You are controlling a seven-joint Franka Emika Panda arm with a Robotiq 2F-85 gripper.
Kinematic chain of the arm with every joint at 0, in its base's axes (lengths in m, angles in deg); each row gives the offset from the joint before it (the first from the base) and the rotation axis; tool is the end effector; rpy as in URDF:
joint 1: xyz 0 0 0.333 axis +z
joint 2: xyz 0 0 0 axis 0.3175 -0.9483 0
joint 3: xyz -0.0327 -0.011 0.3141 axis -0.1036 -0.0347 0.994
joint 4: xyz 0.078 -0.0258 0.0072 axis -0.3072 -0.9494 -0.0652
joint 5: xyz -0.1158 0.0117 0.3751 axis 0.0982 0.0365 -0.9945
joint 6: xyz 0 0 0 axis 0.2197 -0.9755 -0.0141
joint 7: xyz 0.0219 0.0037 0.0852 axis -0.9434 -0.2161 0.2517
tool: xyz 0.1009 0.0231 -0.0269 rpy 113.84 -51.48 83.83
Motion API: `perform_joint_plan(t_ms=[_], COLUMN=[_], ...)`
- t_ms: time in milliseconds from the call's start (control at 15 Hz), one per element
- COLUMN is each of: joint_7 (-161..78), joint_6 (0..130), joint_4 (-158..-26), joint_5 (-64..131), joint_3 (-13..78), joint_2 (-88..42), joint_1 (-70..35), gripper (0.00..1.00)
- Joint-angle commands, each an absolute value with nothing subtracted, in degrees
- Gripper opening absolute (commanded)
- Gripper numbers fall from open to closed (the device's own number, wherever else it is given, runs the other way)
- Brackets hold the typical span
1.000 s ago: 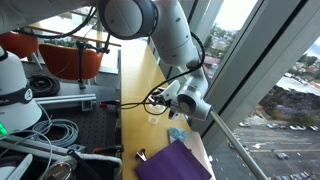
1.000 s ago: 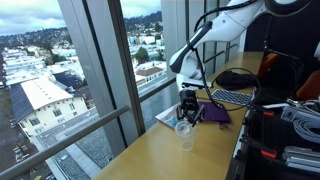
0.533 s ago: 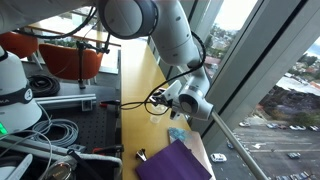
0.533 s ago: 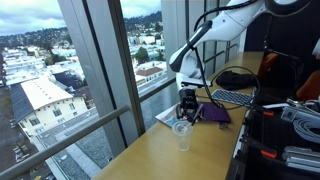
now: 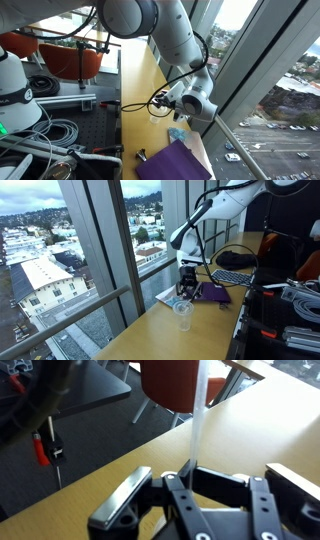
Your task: Put the straw into the cup through the lid
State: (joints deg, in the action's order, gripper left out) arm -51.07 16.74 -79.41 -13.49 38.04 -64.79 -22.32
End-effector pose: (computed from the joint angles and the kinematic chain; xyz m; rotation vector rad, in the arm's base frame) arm 0.6269 0.0503 0.0839 -2.1032 0.6864 1.1604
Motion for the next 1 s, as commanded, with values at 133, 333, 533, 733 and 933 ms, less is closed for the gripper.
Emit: perform_joint_plan(t_ms=[133, 333, 533, 733, 933], joint_7=[-51.78, -51.61, -51.81, -51.66, -51.82], joint_6=[13.34, 10.86, 8.61, 7.18, 6.31], joint_4=[-76.76, -75.34, -73.41, -71.19, -68.78], joint_5=[-13.0, -13.31, -13.58, -13.79, -13.89], joint_3=[37.9, 38.17, 38.17, 38.18, 38.27], joint_2=[-66.18, -67.17, -68.5, -70.08, -71.89], joint_1=[-23.48, -24.1, -24.47, -24.9, -25.31], gripper=[0.0, 0.0, 0.0, 0.0, 0.0])
